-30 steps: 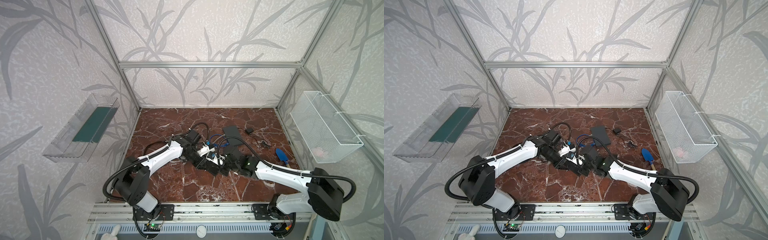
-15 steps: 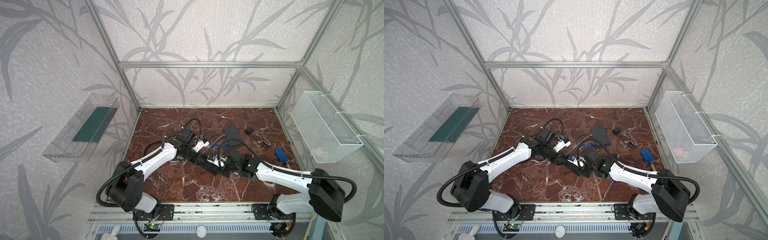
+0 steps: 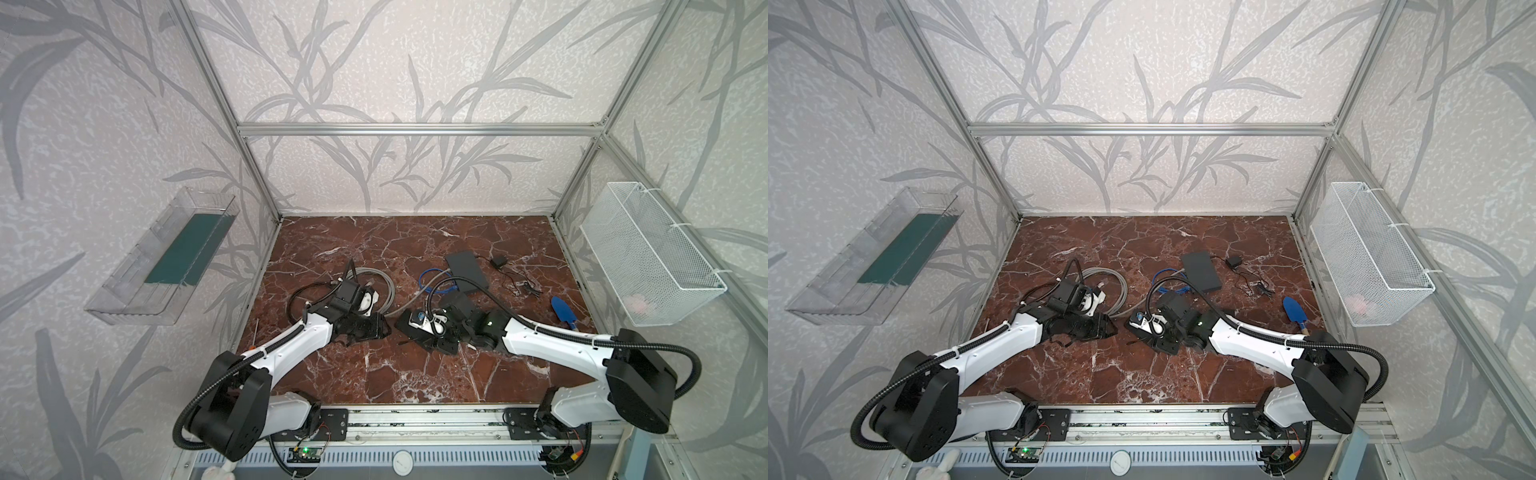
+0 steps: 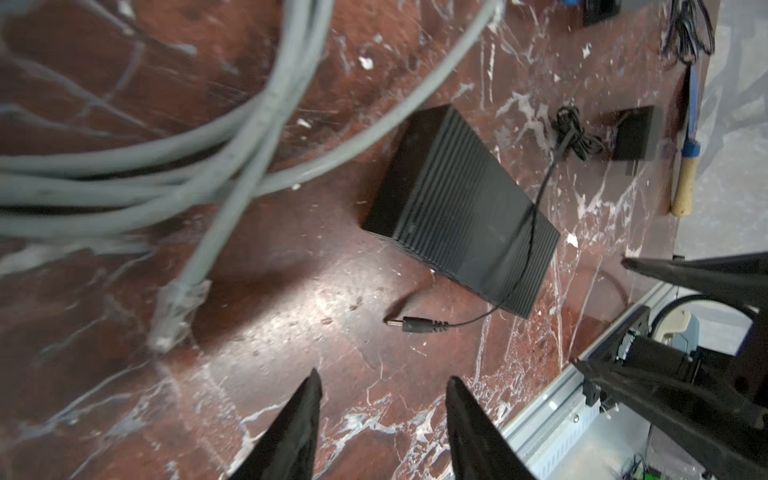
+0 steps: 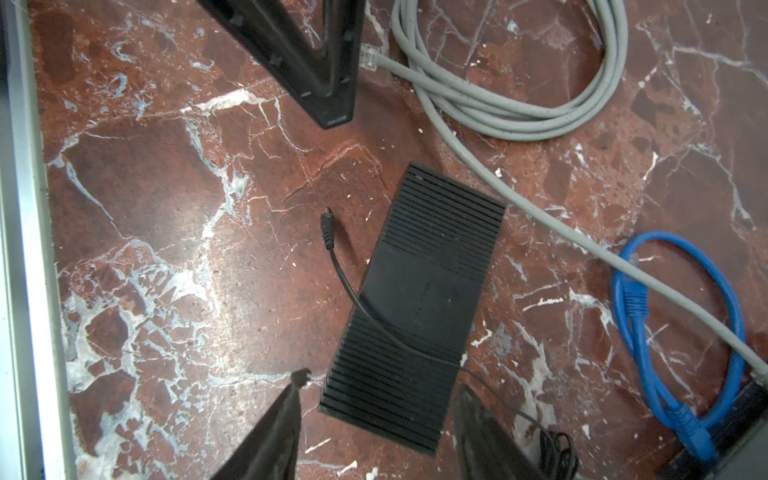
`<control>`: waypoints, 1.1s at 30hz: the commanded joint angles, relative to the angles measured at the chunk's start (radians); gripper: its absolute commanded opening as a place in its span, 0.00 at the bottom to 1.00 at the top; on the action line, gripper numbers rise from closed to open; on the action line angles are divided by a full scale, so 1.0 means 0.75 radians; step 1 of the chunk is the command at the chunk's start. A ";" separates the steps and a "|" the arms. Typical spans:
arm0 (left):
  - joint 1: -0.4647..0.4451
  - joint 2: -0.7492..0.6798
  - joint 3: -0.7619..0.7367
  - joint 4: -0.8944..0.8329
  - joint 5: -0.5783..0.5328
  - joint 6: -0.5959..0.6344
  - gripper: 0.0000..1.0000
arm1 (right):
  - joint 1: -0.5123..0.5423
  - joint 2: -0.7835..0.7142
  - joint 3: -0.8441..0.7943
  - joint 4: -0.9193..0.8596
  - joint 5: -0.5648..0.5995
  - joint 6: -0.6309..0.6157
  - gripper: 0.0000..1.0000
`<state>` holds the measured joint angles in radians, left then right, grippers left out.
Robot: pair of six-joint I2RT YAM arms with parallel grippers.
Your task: Insert the plug into the switch port
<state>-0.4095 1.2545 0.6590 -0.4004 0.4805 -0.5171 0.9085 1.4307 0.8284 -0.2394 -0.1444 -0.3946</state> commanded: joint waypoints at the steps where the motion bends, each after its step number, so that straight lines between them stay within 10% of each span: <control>1: 0.043 -0.108 0.046 -0.017 -0.147 -0.094 0.53 | 0.033 0.075 0.108 -0.068 -0.029 -0.095 0.57; 28: 0.292 -0.088 0.149 -0.158 -0.085 0.082 0.55 | 0.140 0.586 0.464 -0.223 -0.011 -0.254 0.41; 33: 0.292 -0.071 0.172 -0.171 -0.063 0.114 0.55 | 0.139 0.629 0.488 -0.242 -0.011 -0.245 0.25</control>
<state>-0.1955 1.2022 0.7528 -0.5068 0.4206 -0.4587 1.0080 1.8889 1.1664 -0.3935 -0.1566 -0.5777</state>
